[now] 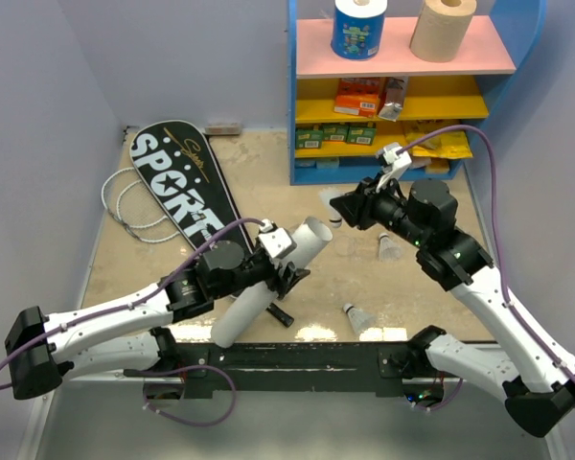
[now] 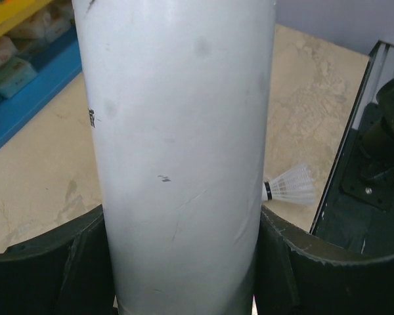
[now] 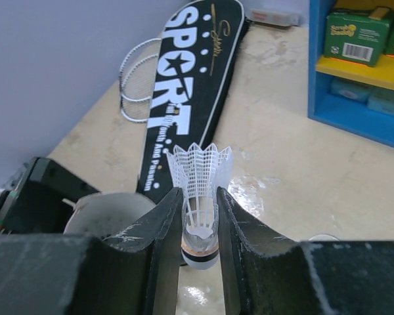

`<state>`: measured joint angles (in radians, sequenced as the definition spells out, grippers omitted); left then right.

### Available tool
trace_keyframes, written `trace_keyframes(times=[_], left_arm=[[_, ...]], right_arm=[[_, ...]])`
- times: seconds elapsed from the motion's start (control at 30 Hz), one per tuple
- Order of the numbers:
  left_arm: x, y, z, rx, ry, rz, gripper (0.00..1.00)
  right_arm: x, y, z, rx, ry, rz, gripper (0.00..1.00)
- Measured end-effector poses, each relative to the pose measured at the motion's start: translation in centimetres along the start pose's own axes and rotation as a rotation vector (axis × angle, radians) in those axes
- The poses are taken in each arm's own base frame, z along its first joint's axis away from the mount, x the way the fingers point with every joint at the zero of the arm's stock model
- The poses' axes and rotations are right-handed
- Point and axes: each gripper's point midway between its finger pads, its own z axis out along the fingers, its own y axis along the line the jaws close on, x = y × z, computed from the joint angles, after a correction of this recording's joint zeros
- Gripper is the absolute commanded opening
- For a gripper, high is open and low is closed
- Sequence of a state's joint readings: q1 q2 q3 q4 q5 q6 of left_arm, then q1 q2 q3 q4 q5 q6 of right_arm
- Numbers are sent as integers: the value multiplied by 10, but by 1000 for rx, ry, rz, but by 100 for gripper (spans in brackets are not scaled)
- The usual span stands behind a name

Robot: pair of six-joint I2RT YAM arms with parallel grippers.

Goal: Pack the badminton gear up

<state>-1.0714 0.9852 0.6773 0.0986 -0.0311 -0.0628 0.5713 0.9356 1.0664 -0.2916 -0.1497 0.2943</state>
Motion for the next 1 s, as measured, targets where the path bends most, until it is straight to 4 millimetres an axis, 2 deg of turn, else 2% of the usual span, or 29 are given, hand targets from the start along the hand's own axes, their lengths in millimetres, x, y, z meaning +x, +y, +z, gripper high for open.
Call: trace_keyframes(times=[0.17, 0.3, 0.7, 1.0], left_arm=[[-24, 16, 3, -14, -100, -52, 0], [-30, 22, 4, 1, -139, -84, 0], [-40, 6, 3, 99, -206, -100, 0], [-45, 1, -2, 124, -250, -104, 0]], right_arm=[[-15, 24, -8, -104, -27, 42, 29], [-32, 40, -15, -167, -70, 63, 29], [-71, 66, -25, -273, -164, 86, 29], [-71, 76, -19, -334, -171, 126, 29]])
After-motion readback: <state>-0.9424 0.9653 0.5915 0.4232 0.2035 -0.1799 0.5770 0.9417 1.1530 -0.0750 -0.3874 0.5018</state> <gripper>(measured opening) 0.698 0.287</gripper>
